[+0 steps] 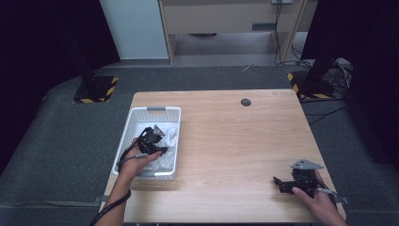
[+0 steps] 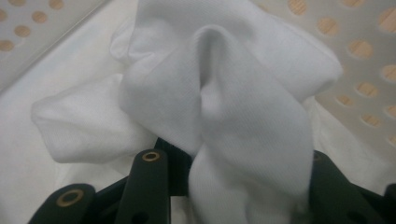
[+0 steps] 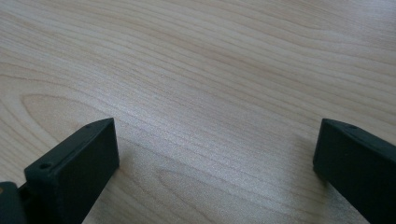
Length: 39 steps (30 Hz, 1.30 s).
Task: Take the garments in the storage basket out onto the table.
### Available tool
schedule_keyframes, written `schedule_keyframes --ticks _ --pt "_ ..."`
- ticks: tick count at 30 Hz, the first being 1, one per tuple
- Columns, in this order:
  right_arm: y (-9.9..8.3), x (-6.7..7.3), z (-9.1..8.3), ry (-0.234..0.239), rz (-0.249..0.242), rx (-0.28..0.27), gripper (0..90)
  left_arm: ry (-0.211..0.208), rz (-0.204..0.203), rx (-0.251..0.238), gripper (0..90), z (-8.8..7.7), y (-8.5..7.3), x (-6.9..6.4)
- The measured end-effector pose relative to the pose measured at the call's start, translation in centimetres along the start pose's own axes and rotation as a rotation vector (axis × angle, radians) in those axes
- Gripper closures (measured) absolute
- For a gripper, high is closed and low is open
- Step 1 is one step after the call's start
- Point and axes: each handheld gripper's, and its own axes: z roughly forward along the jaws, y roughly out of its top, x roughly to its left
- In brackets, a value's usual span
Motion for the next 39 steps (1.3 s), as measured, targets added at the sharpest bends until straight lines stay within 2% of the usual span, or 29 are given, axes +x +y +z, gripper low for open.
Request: schedule_keyframes --ticks 19,39 --pt "0.0 0.0 0.0 -0.001 -0.002 -0.001 0.4 0.008 -0.008 -0.061 62.5 -1.7 0.2 0.3" --pt "0.1 0.0 0.1 -0.001 -0.003 -0.001 0.4 0.029 -0.003 -0.147 62.5 -4.8 0.8 0.3"
